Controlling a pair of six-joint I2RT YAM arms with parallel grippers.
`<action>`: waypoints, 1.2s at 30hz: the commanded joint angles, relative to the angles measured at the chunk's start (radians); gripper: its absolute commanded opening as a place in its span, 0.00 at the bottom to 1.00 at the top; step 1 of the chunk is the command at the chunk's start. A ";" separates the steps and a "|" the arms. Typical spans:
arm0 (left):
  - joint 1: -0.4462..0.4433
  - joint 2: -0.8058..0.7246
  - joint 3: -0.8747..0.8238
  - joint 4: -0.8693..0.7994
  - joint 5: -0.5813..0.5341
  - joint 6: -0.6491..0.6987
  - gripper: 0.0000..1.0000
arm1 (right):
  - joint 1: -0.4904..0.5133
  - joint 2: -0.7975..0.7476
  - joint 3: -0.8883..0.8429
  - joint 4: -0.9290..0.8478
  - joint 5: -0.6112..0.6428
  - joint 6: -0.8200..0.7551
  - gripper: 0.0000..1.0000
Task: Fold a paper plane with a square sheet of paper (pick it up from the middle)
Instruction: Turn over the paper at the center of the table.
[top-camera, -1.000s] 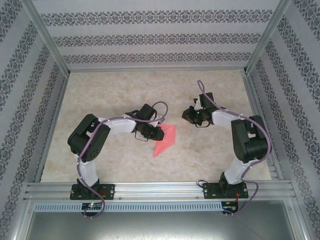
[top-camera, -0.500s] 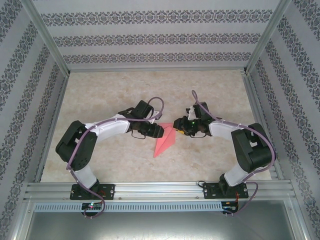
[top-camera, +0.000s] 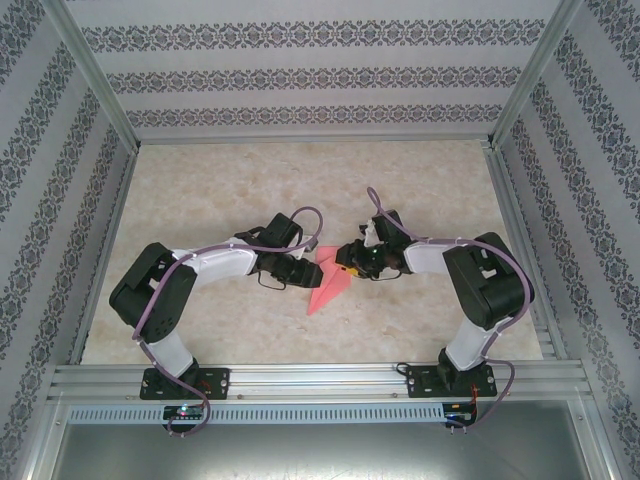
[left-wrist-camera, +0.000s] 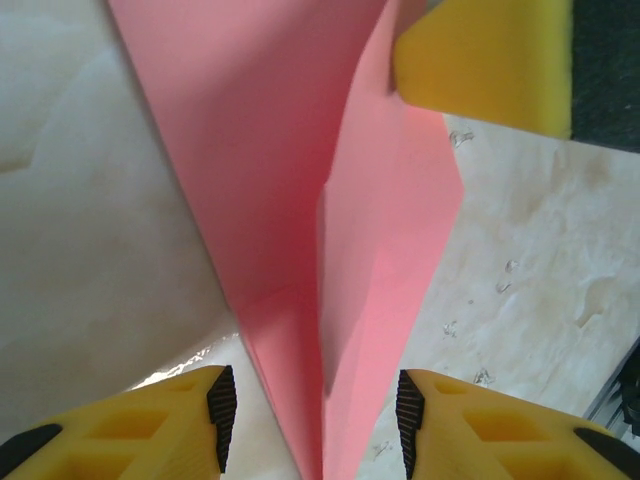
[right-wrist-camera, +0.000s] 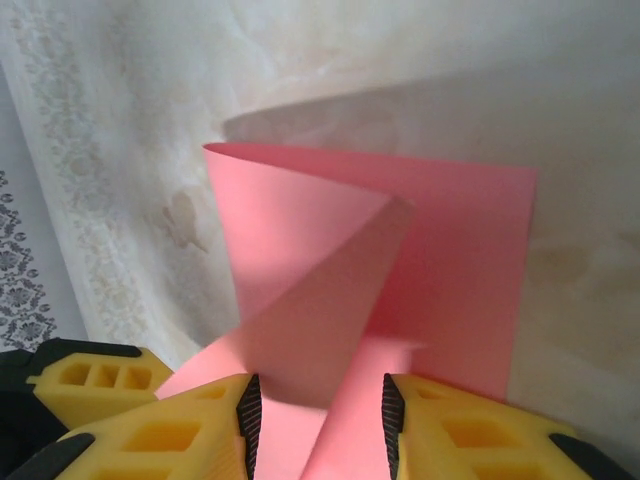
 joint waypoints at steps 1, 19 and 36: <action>0.005 0.023 -0.003 0.037 0.014 -0.010 0.49 | 0.024 0.018 0.031 0.045 -0.027 0.010 0.38; 0.057 0.002 -0.011 -0.005 0.015 0.009 0.50 | 0.079 0.081 0.071 0.120 -0.073 0.019 0.33; 0.157 -0.246 -0.129 0.267 0.123 -0.298 0.68 | 0.053 -0.058 0.128 0.119 -0.093 0.067 0.02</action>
